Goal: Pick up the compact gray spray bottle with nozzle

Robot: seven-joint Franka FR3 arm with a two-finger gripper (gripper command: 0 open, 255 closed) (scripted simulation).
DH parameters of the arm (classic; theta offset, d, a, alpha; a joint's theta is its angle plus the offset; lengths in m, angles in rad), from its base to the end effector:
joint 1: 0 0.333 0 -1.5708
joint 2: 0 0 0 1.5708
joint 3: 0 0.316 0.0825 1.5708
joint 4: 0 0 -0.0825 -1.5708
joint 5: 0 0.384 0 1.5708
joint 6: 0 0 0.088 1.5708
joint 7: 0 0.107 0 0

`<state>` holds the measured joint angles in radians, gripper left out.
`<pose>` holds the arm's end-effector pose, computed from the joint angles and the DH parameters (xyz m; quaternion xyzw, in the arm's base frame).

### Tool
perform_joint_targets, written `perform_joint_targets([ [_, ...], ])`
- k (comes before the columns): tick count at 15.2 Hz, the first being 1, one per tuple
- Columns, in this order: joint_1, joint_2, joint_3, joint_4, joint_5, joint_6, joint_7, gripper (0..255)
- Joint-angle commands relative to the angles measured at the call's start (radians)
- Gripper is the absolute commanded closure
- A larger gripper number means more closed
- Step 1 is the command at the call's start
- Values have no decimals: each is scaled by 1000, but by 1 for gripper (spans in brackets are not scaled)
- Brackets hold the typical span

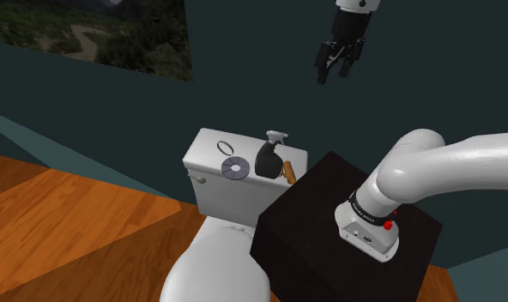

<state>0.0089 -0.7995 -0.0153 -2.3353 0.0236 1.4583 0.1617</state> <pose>0.2913 -0.0006 0.5948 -0.9959 0.0805 0.0400 0.0141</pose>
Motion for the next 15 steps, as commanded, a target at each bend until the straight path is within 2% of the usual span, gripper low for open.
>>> perform_joint_targets([
  [1,0,0,0,0,0,0,0,0],
  [8,76,112,49,-119,-6,243,-93,0],
  [15,144,278,104,-188,-22,492,-172,0],
])
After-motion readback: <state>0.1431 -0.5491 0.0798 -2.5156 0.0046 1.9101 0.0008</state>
